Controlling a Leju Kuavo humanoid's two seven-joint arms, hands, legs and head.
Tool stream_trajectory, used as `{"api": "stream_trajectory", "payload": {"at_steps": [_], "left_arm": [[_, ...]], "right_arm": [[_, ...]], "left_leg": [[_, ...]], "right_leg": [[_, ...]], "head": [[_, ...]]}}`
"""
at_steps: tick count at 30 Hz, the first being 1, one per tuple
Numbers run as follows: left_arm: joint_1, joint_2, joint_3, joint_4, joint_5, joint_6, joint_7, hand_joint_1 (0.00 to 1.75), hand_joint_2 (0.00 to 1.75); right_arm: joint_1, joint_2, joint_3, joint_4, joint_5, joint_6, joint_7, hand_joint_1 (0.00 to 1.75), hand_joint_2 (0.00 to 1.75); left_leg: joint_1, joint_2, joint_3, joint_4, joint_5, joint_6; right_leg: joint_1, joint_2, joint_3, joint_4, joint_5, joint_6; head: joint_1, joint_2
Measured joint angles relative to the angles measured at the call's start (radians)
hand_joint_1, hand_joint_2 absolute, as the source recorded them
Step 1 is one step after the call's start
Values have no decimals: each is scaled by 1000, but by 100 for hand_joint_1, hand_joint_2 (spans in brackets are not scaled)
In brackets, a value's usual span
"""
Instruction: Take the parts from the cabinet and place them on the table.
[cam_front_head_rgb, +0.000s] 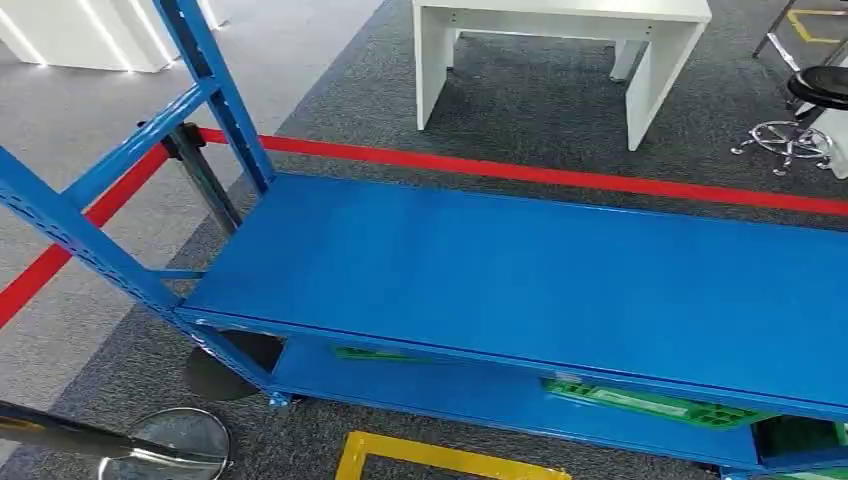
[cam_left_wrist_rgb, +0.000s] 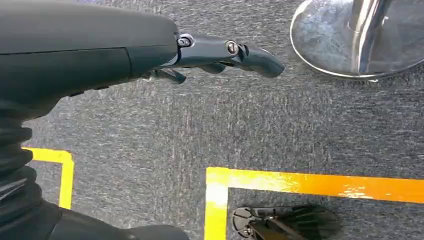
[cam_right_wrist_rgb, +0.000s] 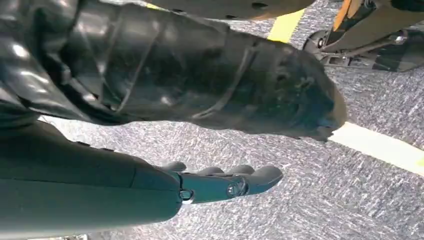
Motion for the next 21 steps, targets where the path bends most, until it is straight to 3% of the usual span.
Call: {"api": "stream_trajectory", "payload": {"at_steps": [3, 4, 5, 6, 8, 9, 10, 11, 12, 13, 14, 15, 16, 18, 19, 20, 21], "left_arm": [[0, 1, 0, 0, 0, 0, 0, 0, 175], [-1, 0, 0, 0, 0, 0, 0, 0, 175], [-2, 0, 0, 0, 0, 0, 0, 0, 175], [-2, 0, 0, 0, 0, 0, 0, 0, 175], [-2, -2, 0, 0, 0, 0, 0, 0, 175], [-1, -2, 0, 0, 0, 0, 0, 0, 175], [-2, -2, 0, 0, 0, 0, 0, 0, 175], [-2, -4, 0, 0, 0, 0, 0, 0, 175], [-2, -5, 0, 0, 0, 0, 0, 0, 175], [-2, -6, 0, 0, 0, 0, 0, 0, 175], [-2, -3, 0, 0, 0, 0, 0, 0, 175], [-2, 0, 2, 0, 0, 1, 0, 0, 175], [-1, -1, 2, 1, -2, 1, 0, 0, 175], [-1, 0, 5, 2, -2, 1, 0, 0, 175], [-2, -1, 5, 2, -2, 1, 0, 0, 175], [-3, -1, 6, 2, -2, 1, 0, 0, 175], [-4, -2, 7, 2, -2, 1, 0, 0, 175]], "right_arm": [[-1, 2, 0, 0, -1, 0, -1, 0, 0], [-1, 2, 0, 0, -1, 0, -1, 0, 0], [0, 2, 0, 0, -2, 0, -1, 0, 0], [0, 2, 0, 0, -2, 0, -2, 0, 0], [1, 2, 0, 0, -4, 0, -2, 0, 0], [2, 2, 0, 0, -4, 0, -1, 0, 0], [5, 2, 0, 0, -4, 0, -1, 0, 0], [6, 2, -1, 0, -5, 0, -1, 0, 0], [6, 2, -1, 0, -5, 0, -1, 0, 0], [5, 2, -1, 0, -6, 0, -1, 0, 0], [3, 3, -1, 0, -6, 0, -1, 0, 0], [-2, 7, -1, 1, -6, 0, -2, 0, 0], [-5, 7, -1, 1, -6, 0, -2, 0, 0], [-3, 6, -1, 1, -6, 0, -2, 0, 0], [-2, 6, -1, 1, -6, 0, -2, 0, 0], [0, 5, -2, 0, -7, -2, -3, 0, 0], [0, 5, -2, 0, -7, -1, -6, 0, 0]], "left_leg": [[-2, 0, -1, -4, 2, 10], [11, 3, 6, -24, 15, 17], [11, 9, 10, -32, 18, 19], [11, 10, 8, -33, 20, 23], [11, 17, 5, -32, 20, 23], [12, 21, 4, -32, 20, 23], [13, 24, 6, -31, 19, 21], [15, 28, 8, -31, 17, 18], [19, 32, 10, -28, 14, 13], [24, 38, 13, -22, 8, 4], [20, 42, 14, -16, 1, -6], [15, 45, 12, -5, -5, -16], [12, 52, 13, -7, -4, -22], [15, 70, 18, -10, -2, -29], [19, 79, 20, -9, -7, -36], [24, 54, 19, 2, -25, -41], [24, 18, 1, 45, -59, -40]], "right_leg": [[-1, 1, 2, -9, 6, 10], [0, 4, 0, -5, 0, 14], [0, 7, -13, 14, -18, 19], [-1, 10, -40, 70, -52, 22], [-4, 10, -124, 242, -125, 29], [-5, 9, -153, 297, -138, 32], [-7, 9, -160, 304, -123, 35], [-10, 8, -142, 261, -86, 37], [-13, 4, -106, 183, -39, 40], [-16, -11, -53, 77, 12, 43], [-14, -55, -25, 19, 9, 49], [-7, -56, -26, 10, 2, 31], [-8, -42, -23, 18, 1, 12], [-3, -24, -36, 22, 0, -3], [-4, -13, -28, 19, 4, -13], [-6, -5, -27, 18, 6, -19], [-5, 1, -27, 18, 7, -25]], "head": [[-1, 0], [0, 0], [3, 0], [8, 0], [12, 0], [12, 0], [12, 0], [12, 0], [12, 0], [13, 0], [15, 0], [25, 0], [19, 0], [12, 0], [12, 0], [8, 0], [5, 0]]}}
